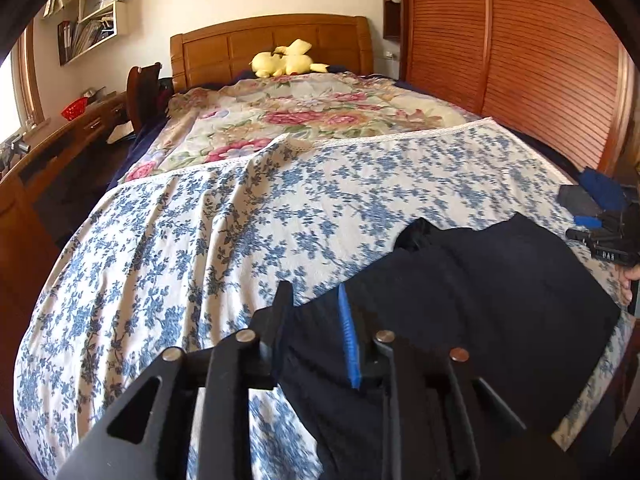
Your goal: Fold large clothes
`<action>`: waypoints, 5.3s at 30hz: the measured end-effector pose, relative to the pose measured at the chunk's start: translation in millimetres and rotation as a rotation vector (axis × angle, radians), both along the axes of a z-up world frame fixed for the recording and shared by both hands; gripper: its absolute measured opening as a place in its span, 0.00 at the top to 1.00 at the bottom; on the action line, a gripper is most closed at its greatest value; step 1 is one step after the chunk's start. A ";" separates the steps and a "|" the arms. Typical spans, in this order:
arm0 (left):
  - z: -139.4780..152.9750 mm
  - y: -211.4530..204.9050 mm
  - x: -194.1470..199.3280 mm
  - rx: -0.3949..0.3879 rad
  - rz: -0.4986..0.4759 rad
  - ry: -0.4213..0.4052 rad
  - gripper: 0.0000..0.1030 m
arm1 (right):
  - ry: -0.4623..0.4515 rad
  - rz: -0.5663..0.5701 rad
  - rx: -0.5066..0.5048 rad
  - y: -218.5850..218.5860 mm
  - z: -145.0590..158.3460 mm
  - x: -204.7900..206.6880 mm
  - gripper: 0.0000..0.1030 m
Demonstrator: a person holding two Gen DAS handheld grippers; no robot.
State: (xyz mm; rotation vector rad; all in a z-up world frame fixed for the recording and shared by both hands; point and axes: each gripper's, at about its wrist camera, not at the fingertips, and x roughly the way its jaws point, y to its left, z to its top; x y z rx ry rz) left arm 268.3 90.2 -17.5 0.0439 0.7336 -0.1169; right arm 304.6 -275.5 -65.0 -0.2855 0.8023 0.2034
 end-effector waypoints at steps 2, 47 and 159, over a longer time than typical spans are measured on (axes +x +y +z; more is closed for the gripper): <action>1.3 -5.4 -14.0 0.001 -0.007 -0.011 0.77 | 0.000 0.049 0.037 4.4 3.3 -24.5 0.51; -83.2 -154.0 -151.6 -0.027 -0.143 0.002 0.74 | 0.121 0.077 0.182 12.2 -61.3 -140.5 0.49; -33.5 -46.3 -193.2 -0.076 0.016 -0.122 0.68 | 0.079 0.356 0.281 172.3 -42.6 -157.0 0.53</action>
